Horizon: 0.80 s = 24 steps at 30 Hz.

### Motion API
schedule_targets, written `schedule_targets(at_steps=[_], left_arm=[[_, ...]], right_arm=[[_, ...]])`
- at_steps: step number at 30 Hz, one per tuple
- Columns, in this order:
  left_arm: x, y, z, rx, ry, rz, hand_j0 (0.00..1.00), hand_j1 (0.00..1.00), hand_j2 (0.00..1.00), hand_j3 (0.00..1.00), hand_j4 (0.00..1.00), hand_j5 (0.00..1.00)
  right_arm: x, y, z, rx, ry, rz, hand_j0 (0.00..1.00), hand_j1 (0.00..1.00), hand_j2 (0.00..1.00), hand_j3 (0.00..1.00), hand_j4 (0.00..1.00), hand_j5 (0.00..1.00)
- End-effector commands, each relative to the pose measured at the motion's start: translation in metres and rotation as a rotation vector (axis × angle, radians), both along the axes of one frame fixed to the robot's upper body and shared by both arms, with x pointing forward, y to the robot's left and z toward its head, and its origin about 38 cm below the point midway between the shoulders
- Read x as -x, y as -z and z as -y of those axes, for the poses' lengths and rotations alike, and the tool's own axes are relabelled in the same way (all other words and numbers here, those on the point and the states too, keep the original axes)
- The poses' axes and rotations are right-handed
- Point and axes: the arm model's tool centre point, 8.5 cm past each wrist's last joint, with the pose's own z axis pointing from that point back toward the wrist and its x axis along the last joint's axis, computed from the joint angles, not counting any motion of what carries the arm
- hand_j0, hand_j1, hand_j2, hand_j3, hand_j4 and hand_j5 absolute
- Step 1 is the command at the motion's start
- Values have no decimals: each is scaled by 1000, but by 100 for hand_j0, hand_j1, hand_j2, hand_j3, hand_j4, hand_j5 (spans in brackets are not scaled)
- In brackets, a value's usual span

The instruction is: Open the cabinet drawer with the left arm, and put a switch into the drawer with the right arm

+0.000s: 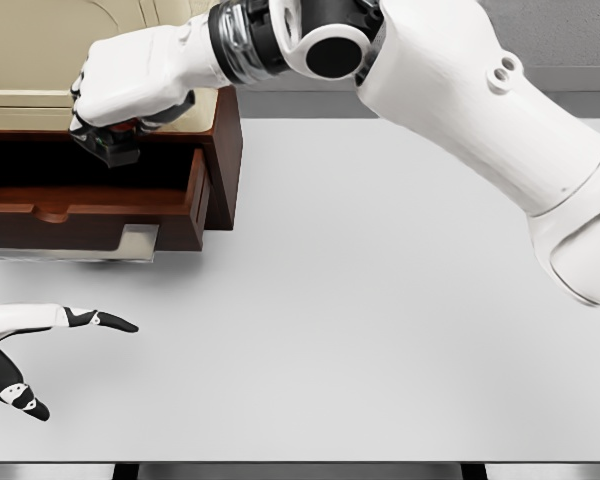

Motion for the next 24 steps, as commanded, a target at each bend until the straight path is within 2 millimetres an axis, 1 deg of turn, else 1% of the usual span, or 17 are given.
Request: schedule_targets(at_steps=[1, 3, 6, 7, 10, 17, 20, 23, 24], left_arm=[[-1, -1, 0, 4, -4, -1, 100, 100, 100, 100, 100, 100], [-1, 0, 0, 0, -1, -1, 100, 100, 100, 100, 100, 100], [0, 0, 0, -1, -2, 0, 100, 100, 100, 100, 100, 100], [0, 0, 0, -1, -2, 0, 100, 100, 100, 100, 100, 100], [0, 0, 0, -1, -1, -1, 100, 100, 100, 100, 100, 100], [0, 0, 0, -1, -1, -1, 100, 100, 100, 100, 100, 100], [0, 0, 0, -1, -2, 0, 100, 100, 100, 100, 100, 100], [0, 0, 0, -1, -2, 0, 100, 100, 100, 100, 100, 100], [0, 0, 0, -1, -2, 0, 100, 100, 100, 100, 100, 100]], right_arm=[[-12, 10, -13, 5, 41, -41, 48, 48, 48, 48, 48, 48], [-17, 19, -15, 30, 59, -50, 49, 49, 49, 49, 49, 49], [-17, 23, -16, 44, 60, -51, 49, 49, 49, 49, 49, 49], [-21, 26, -14, 50, 72, -56, 49, 49, 49, 49, 49, 49], [-28, 26, -9, 54, 99, -62, 50, 50, 50, 50, 50, 50], [-28, 31, -10, 73, 97, -59, 53, 53, 53, 53, 53, 53], [-28, 27, -11, 72, 97, -52, 56, 56, 56, 56, 56, 56], [-28, 26, -11, 72, 97, -50, 56, 56, 56, 56, 56, 56], [-28, 26, -11, 72, 97, -50, 64, 64, 64, 64, 64, 64]])
